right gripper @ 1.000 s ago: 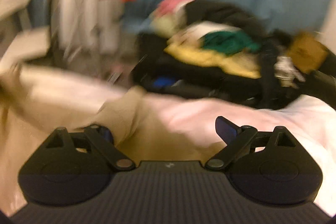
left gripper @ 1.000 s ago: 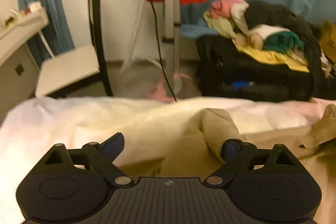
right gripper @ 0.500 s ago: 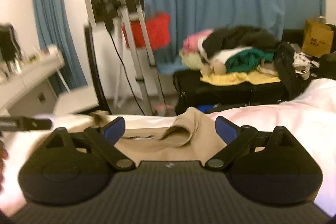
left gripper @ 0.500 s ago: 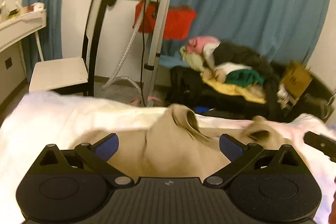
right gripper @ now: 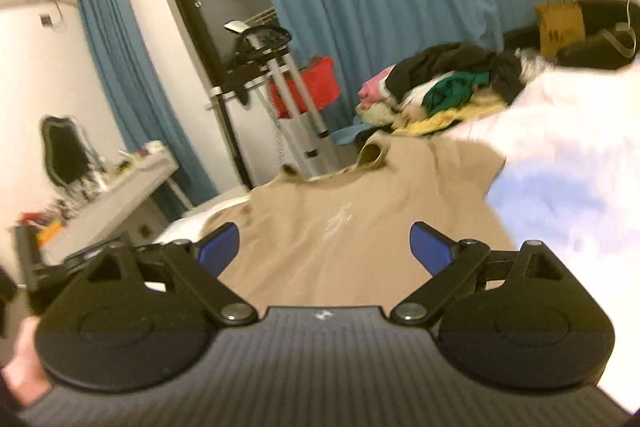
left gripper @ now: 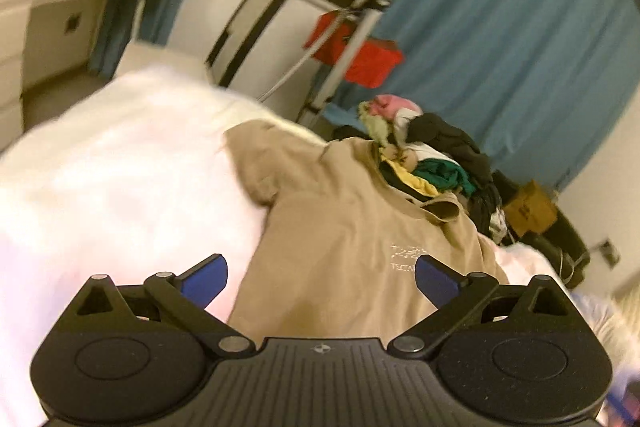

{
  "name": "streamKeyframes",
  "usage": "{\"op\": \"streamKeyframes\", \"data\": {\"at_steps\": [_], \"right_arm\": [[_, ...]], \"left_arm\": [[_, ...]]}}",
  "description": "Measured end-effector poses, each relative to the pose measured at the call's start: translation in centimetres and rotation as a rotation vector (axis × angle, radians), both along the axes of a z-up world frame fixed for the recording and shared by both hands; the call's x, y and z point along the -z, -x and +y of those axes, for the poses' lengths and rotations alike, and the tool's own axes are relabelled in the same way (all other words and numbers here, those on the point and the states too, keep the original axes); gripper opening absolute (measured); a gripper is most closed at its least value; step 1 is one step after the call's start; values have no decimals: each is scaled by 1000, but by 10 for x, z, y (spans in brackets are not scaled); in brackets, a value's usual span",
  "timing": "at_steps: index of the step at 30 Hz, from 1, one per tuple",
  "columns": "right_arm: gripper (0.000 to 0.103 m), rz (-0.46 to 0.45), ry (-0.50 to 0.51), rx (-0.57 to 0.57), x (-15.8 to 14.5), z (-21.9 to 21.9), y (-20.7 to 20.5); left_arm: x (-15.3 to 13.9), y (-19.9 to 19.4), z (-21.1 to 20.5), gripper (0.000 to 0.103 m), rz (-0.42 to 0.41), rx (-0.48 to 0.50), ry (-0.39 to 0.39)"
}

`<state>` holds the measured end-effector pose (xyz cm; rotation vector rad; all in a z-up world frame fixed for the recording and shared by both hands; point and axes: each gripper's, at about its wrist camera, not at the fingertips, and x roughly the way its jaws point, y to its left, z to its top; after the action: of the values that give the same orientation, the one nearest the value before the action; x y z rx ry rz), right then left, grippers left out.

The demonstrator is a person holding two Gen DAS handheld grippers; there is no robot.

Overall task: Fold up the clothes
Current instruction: 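Lay the held T-shirt flat on the bed and open both grippers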

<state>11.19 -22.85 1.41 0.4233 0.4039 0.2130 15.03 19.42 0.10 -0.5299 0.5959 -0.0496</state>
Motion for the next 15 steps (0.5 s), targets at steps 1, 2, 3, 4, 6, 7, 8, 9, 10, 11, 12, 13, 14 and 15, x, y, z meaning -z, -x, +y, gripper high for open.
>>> {"op": "streamKeyframes", "data": {"at_steps": [1, 2, 3, 4, 6, 7, 8, 9, 10, 11, 12, 13, 14, 15], "right_arm": [[94, 2, -26, 4, 4, -3, 8], [94, 1, -46, 9, 7, -5, 14], [94, -1, -55, 14, 11, -5, 19], [94, -1, -52, 13, 13, -5, 21], [94, -12, -20, 5, 19, -2, 20], [94, -18, -3, 3, 21, 0, 20], [94, -21, 8, 3, 23, 2, 20], [94, -20, 4, 1, 25, 2, 19], [94, -17, -9, -3, 27, 2, 17], [94, -15, -22, -7, 29, 1, 15], [94, -13, -30, -8, 31, 1, 12], [94, -11, -27, -4, 33, 2, 9], [94, -3, -11, 7, 35, 3, 6], [94, 6, 12, 21, 38, 5, 3]], "left_arm": [[4, 2, 6, 100, 13, -14, 34], [8, 3, 9, 100, 22, -18, 60], [12, 4, 12, 100, 31, -22, 86], [17, 5, 15, 100, 40, -26, 112], [27, 4, 20, 100, 57, -35, 164], [33, 2, 21, 100, 66, -39, 189], [38, 0, 23, 100, 75, -45, 214], [43, -3, 24, 100, 93, -55, 232], [48, -8, 23, 100, 109, -68, 234], [52, -13, 21, 100, 125, -81, 234], [55, -17, 21, 100, 133, -91, 231], [58, -23, 20, 100, 138, -91, 234], [62, -30, 20, 100, 143, -90, 239], [66, -36, 21, 100, 152, -89, 251]]}}
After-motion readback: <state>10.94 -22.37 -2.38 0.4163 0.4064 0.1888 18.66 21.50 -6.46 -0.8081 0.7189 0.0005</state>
